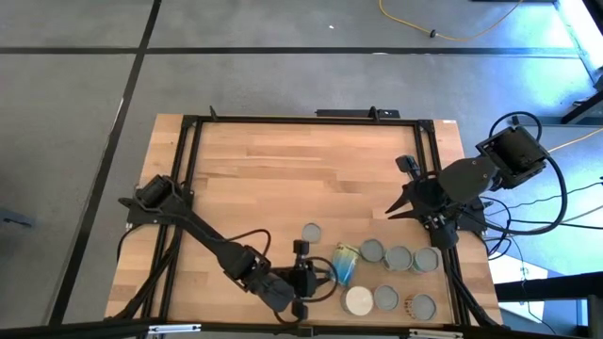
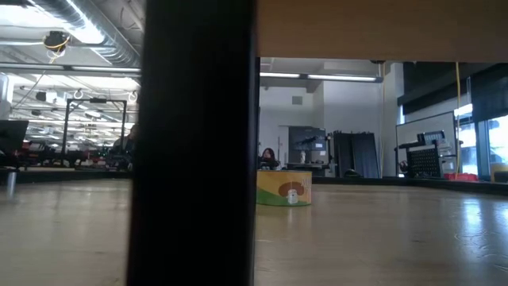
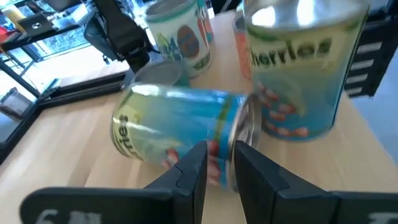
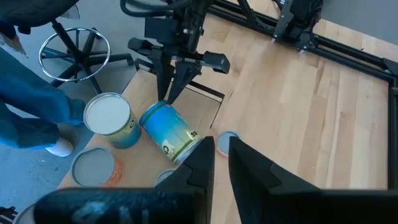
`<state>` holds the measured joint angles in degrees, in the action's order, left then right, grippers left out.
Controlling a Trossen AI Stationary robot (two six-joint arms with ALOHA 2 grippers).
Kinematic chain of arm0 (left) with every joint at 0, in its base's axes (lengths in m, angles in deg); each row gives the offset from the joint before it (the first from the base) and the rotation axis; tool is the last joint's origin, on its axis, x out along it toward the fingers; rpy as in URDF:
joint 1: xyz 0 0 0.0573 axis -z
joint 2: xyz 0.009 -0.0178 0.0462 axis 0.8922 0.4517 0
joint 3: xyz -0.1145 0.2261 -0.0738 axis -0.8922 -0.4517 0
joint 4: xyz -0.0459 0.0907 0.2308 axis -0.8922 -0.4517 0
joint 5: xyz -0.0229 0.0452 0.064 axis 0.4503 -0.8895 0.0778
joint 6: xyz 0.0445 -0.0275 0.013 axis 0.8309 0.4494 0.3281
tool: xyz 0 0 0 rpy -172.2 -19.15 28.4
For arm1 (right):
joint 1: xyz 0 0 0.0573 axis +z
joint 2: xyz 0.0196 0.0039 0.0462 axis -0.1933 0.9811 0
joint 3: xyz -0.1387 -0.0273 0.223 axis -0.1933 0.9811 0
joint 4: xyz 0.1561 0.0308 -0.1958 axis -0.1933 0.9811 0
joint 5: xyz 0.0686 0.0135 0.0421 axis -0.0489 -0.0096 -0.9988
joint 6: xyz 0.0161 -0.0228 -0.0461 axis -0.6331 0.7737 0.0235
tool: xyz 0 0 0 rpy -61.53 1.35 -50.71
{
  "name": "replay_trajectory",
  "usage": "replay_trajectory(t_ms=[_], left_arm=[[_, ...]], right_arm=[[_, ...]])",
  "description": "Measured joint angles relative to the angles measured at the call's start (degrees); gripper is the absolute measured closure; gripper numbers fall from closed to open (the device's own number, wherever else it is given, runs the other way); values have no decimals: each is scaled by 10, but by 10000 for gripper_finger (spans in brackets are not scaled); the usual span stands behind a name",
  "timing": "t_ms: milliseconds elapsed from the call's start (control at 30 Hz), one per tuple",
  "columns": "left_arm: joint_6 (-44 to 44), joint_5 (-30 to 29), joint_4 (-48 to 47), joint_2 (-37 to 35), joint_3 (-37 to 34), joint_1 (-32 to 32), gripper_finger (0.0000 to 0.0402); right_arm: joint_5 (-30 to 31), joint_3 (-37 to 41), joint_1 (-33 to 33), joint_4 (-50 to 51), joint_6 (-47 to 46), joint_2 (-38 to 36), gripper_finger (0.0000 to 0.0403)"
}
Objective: Pick and place cans onto a shelf
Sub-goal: Put the blue canned cherries on the shelf
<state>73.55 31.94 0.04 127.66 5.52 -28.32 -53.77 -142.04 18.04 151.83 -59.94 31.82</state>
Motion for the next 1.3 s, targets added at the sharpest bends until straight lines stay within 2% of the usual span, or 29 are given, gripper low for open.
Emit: replay_trajectory(t_ms=[933, 1300], left_arm=[[-27, 12, -22, 12, 0, -18, 328], [-33, -6, -16, 26, 3, -21, 328]], right_arm=[[-1, 0, 0, 0, 0, 0, 352], [-1, 0, 0, 0, -1, 0, 352]])
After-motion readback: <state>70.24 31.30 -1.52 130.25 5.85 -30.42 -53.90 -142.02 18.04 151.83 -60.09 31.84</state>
